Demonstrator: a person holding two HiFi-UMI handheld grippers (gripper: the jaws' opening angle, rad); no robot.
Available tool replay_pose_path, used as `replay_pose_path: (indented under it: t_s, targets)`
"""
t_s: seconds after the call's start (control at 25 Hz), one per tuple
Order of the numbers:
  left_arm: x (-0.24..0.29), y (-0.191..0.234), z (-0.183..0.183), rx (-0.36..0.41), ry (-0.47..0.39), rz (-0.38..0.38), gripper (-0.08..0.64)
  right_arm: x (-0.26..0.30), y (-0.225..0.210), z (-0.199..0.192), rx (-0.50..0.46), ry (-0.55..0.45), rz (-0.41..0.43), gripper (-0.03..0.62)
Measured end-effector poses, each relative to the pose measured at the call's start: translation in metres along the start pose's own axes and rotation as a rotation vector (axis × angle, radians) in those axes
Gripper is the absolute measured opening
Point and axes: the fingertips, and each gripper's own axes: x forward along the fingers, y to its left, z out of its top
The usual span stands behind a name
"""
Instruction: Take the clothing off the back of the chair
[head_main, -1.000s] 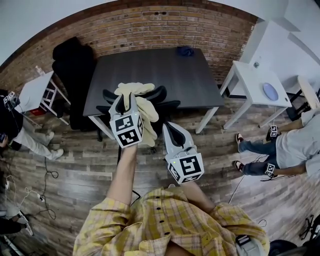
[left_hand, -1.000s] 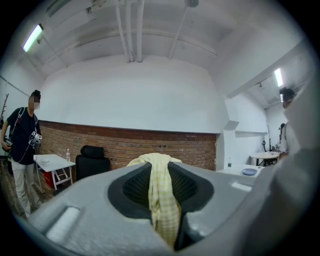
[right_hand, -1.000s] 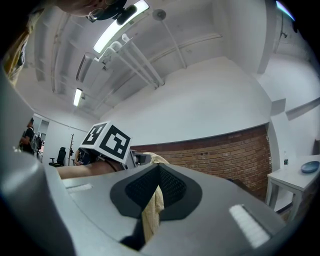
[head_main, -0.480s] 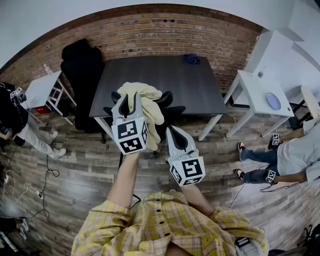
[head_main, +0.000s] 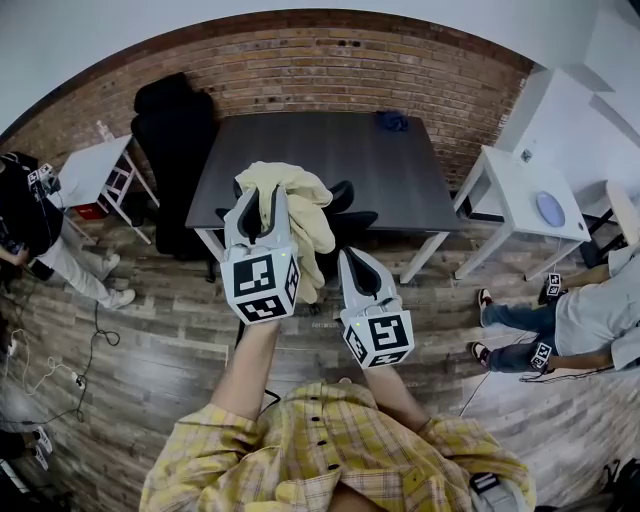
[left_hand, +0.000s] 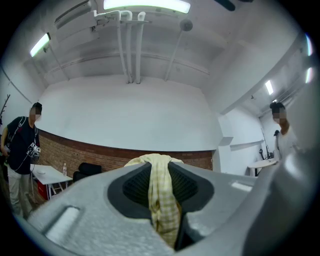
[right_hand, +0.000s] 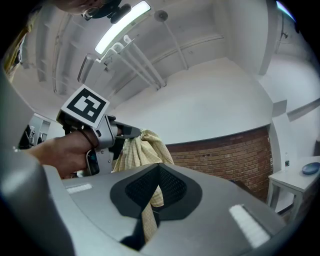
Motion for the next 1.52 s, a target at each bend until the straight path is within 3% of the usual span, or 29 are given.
replay_pose_path:
  t_s: [0.76, 1.52]
  targets:
    - [-0.057, -0.005, -0.022, -0.002, 0.023, 0.003, 0.103, -0.005, 0.017, 0.001, -0.003, -0.009, 0.013, 0.002]
    - [-0.078, -0.016, -0.056, -0.014, 0.079, -0.004, 0.104, -0.006, 0.026, 0.006, -0.002, -0.01, 0.012, 0.001]
